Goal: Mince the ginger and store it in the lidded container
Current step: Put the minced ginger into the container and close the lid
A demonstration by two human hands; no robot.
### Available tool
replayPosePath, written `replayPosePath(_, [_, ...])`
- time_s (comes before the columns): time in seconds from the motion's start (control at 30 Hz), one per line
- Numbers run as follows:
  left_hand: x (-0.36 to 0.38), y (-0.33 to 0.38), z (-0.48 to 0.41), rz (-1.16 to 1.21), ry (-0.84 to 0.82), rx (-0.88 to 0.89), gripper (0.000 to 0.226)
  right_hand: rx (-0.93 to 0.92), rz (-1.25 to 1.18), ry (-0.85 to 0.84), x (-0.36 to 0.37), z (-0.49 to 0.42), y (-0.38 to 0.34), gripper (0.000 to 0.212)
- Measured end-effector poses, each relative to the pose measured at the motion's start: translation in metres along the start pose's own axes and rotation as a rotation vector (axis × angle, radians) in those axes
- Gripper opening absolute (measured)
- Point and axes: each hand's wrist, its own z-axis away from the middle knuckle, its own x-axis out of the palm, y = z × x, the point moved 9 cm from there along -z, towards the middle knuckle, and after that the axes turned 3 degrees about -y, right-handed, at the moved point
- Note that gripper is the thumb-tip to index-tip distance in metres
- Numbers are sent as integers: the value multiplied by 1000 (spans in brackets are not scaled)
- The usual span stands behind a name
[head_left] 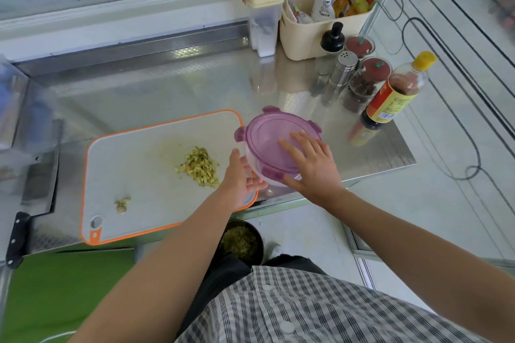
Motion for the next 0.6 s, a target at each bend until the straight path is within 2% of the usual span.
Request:
replayPosePath(0.07, [1, -3, 0, -197, 23, 14, 32, 62, -171, 55, -17, -8, 5, 58])
replayPosePath(0.13, [-2, -2, -3, -413, 84, 78, 31, 184, -381, 135, -37, -16, 21, 49])
replayPosePath(0.17, [-4, -1, -4, -445, 113, 106, 32, 272, -476, 198, -47, -16, 34, 46])
replayPosePath(0.23, [-5, 3, -1, -429, 144, 139, 33, 539, -650, 336, -61, -8, 68, 47])
replayPosePath(0.33, [-12, 9, -3, -442, 198, 181, 32, 989, -885, 424, -51, 27, 114, 50])
replayPosePath(0.4, [-15, 9, -4, -397, 210, 189, 27, 1178, -935, 357, -26, 53, 137, 49])
replayPosePath(0.47, [-15, 10, -4, -355, 203, 190, 29, 1296, -1037, 268, 3, 73, 150, 37])
replayPosePath(0.6, [-18, 9, -2, -314, 212, 183, 37, 1412, -1281, 148, 41, 97, 151, 20])
